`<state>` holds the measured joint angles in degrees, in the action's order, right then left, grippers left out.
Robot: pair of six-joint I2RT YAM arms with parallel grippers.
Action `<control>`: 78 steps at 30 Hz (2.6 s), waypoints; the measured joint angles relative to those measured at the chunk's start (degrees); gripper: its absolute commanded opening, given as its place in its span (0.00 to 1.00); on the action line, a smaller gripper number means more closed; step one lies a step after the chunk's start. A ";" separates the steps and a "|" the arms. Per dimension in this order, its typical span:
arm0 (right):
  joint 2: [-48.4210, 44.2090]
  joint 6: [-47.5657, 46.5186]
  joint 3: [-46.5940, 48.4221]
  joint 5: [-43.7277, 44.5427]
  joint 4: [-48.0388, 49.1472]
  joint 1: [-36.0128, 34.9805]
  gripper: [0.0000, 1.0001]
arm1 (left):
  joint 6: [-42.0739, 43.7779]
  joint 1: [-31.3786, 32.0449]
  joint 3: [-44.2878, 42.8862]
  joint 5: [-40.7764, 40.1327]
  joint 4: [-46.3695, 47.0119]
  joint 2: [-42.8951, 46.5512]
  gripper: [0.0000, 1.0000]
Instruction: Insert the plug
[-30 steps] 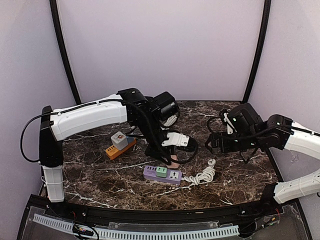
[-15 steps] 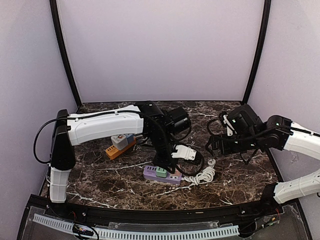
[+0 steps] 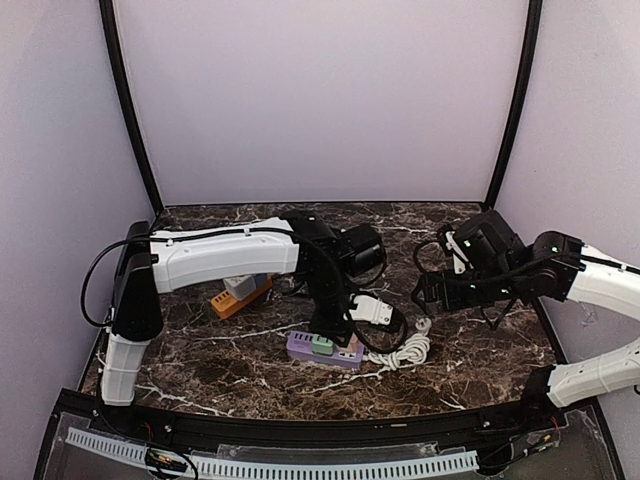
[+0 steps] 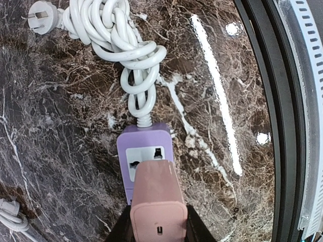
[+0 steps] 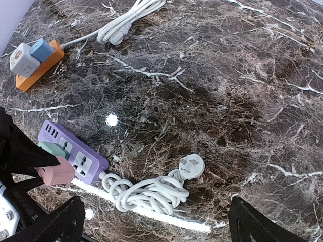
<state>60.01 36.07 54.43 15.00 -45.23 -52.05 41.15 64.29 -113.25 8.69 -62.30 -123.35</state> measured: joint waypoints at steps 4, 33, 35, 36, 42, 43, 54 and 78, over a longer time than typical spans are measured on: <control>0.00 -0.20 -0.04 0.00 -0.02 0.00 0.99 | -0.50 0.00 -0.31 0.04 0.70 -1.03 0.01; 1.29 -2.84 -0.04 0.02 -0.04 0.31 0.99 | -1.40 0.98 -0.31 -2.25 0.70 -2.21 0.01; 1.29 -2.93 -0.04 0.02 -0.04 0.33 0.99 | -1.51 0.98 -0.31 -2.36 0.68 -2.23 0.01; 1.31 -2.97 -0.04 0.02 -0.04 0.33 0.98 | -1.55 0.98 -0.31 -2.38 0.66 -2.23 0.01; 1.57 -3.23 -0.04 0.00 -0.04 0.33 0.99 | -1.86 1.16 -0.28 -2.56 0.63 -2.23 0.01; 1.66 -3.28 -0.04 0.00 -0.04 0.33 0.99 | -1.90 1.20 -0.28 -2.56 0.63 -2.23 0.01; 2.16 -4.11 -0.04 -0.02 -0.04 0.37 0.99 | -3.28 1.95 -0.28 -3.76 0.50 -4.11 0.01; 3.10 -4.13 0.04 -0.68 -0.13 0.37 0.99 | -3.65 1.99 -0.74 -4.48 0.33 -4.55 0.01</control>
<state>63.11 31.94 54.48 14.33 -45.36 -51.68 37.50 66.28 -113.99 4.21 -61.98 -127.90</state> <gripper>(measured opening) 0.986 0.273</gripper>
